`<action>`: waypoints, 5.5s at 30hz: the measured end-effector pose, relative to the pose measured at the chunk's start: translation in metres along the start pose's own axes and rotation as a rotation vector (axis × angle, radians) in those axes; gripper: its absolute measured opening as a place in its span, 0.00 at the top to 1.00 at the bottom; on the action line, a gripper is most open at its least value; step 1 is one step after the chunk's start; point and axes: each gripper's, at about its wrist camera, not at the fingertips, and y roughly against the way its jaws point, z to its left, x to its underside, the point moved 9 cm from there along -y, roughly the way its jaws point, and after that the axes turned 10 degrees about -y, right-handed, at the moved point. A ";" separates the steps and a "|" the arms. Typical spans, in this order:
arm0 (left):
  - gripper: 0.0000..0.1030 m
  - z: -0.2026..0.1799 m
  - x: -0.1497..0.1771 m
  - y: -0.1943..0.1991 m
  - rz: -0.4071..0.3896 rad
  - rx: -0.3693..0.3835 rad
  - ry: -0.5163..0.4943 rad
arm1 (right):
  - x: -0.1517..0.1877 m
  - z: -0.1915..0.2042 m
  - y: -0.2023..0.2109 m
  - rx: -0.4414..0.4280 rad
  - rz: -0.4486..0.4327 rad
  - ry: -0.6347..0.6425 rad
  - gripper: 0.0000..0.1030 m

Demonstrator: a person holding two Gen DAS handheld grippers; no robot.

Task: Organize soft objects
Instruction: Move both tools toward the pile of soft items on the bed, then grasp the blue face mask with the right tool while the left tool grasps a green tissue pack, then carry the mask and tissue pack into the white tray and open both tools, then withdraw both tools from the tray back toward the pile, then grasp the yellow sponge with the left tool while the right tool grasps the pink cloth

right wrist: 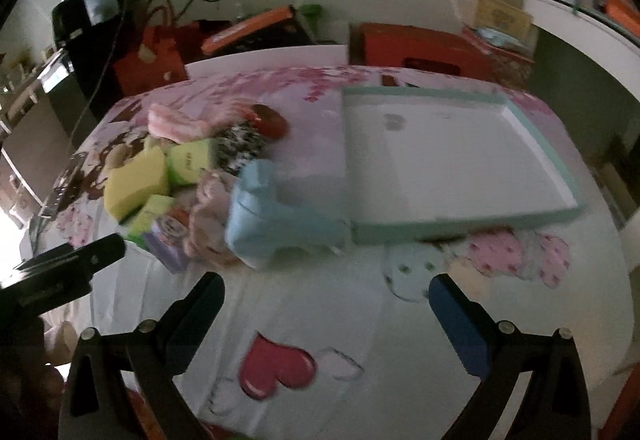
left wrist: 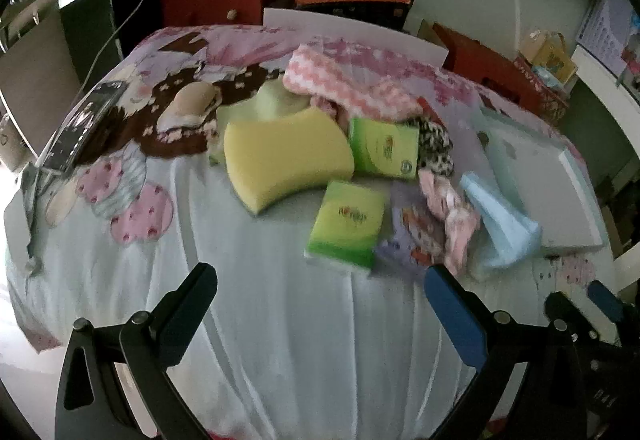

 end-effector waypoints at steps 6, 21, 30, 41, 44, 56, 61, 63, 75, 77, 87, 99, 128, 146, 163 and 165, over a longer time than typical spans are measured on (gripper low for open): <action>0.00 0.008 -0.008 -0.023 0.054 -0.031 -0.043 | -0.009 0.023 -0.025 -0.064 0.039 0.020 0.00; 0.00 0.005 -0.014 -0.065 0.151 0.015 -0.006 | -0.012 0.033 -0.060 -0.120 0.112 0.005 0.52; 0.01 0.004 -0.015 -0.072 0.170 0.071 0.061 | -0.008 0.027 -0.072 -0.133 0.147 -0.032 0.77; 0.09 0.011 -0.021 -0.069 0.163 0.100 0.103 | -0.008 0.028 -0.074 -0.154 0.154 -0.030 0.84; 0.16 0.007 -0.016 -0.072 0.193 0.070 0.064 | -0.007 0.027 -0.073 -0.156 0.154 -0.032 0.84; 0.48 0.001 -0.009 -0.077 0.192 0.017 0.024 | -0.005 0.025 -0.069 -0.156 0.160 -0.046 0.84; 0.49 -0.001 -0.007 -0.072 0.185 0.015 0.022 | -0.005 0.024 -0.068 -0.167 0.163 -0.056 0.86; 0.49 -0.002 -0.006 -0.068 0.184 0.017 0.020 | -0.006 0.023 -0.064 -0.179 0.157 -0.064 0.89; 0.49 -0.040 -0.073 0.010 -0.017 0.038 -0.068 | -0.049 0.010 -0.021 -0.256 0.034 -0.098 0.91; 0.49 -0.055 -0.089 0.014 -0.044 0.050 -0.097 | -0.059 -0.001 -0.016 -0.248 0.016 -0.123 0.91; 0.49 -0.126 -0.123 -0.005 -0.064 0.110 -0.203 | -0.105 -0.073 -0.013 -0.168 -0.071 -0.234 0.91; 0.49 -0.227 -0.128 -0.064 -0.011 0.203 -0.351 | -0.115 -0.203 -0.041 0.052 -0.080 -0.399 0.91; 0.03 -0.184 -0.119 -0.051 0.002 0.136 -0.286 | -0.108 -0.191 -0.013 0.157 -0.092 -0.282 0.00; 0.03 0.001 -0.084 0.012 -0.013 -0.036 -0.034 | -0.090 -0.032 0.023 -0.015 -0.063 -0.065 0.00; 0.03 0.053 -0.050 -0.038 0.125 -0.017 0.032 | -0.037 0.063 -0.053 -0.140 0.144 0.079 0.00; 0.03 0.052 -0.044 -0.048 0.156 -0.021 0.015 | -0.034 0.063 -0.060 -0.141 0.158 0.080 0.00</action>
